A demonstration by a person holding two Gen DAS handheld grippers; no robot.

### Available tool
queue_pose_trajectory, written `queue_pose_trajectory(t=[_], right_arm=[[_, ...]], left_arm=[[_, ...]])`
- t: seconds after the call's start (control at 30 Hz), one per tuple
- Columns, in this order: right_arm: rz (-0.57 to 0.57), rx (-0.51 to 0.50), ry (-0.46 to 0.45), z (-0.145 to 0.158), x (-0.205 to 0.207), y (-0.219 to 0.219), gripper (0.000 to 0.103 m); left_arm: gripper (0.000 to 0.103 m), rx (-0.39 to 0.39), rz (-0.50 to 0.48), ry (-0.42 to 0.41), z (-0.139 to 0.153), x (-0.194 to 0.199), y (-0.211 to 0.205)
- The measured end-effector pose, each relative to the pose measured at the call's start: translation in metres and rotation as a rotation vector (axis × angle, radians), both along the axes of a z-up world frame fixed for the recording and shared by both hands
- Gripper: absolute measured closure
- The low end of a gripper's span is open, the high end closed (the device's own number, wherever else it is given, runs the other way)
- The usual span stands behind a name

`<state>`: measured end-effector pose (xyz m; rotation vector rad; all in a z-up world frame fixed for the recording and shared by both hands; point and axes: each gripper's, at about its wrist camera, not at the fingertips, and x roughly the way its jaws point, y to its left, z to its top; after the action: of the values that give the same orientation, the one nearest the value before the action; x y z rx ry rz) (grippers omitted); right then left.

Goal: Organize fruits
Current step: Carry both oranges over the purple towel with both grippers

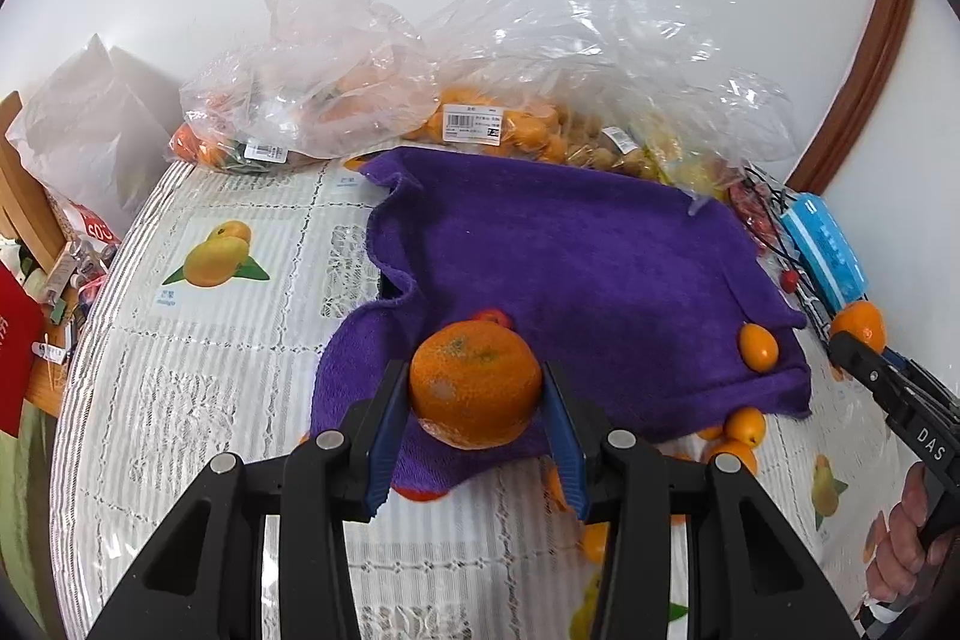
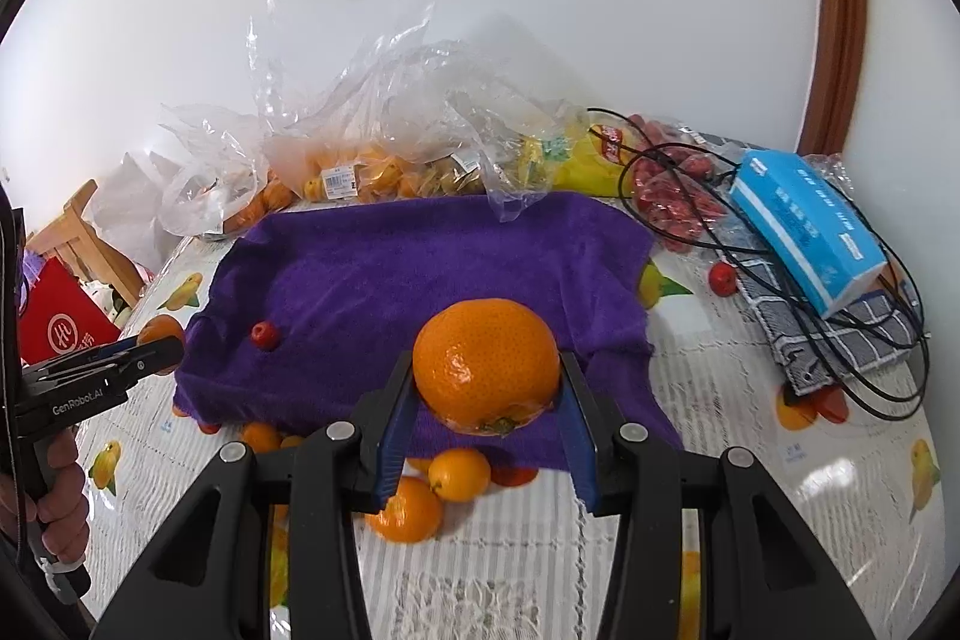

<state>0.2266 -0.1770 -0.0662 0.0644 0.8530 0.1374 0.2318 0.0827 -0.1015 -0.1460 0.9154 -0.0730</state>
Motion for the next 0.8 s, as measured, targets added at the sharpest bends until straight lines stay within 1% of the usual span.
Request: queue_pose_trajectory(t=[0.3, 0.37, 0.5, 0.6, 0.7, 0.8], right_arm=[[0.039, 0.002, 0.033, -0.026, 0.029, 0.015, 0.059], [0.044, -0.008, 0.037, -0.033, 0.035, 0.017, 0.059], [0.049, 0.01, 0.059, -0.047, 0.049, 0.02, 0.059], [0.058, 0.002, 0.071, -0.056, 0.057, 0.024, 0.059], [0.067, 0.005, 0.08, -0.062, 0.061, 0.029, 0.059], [0.075, 0.001, 0.083, -0.066, 0.064, 0.033, 0.059]], left_arm=[[0.061, -0.005, 0.0, 0.031, -0.02, 0.022, 0.001], [0.061, 0.002, -0.001, 0.035, -0.022, 0.028, 0.001], [0.061, 0.011, -0.005, 0.045, -0.029, 0.036, 0.001], [0.061, 0.011, -0.008, 0.058, -0.034, 0.041, 0.002], [0.061, 0.001, -0.01, 0.07, -0.039, 0.044, 0.004], [0.061, 0.005, -0.018, 0.064, -0.041, 0.045, 0.003]])
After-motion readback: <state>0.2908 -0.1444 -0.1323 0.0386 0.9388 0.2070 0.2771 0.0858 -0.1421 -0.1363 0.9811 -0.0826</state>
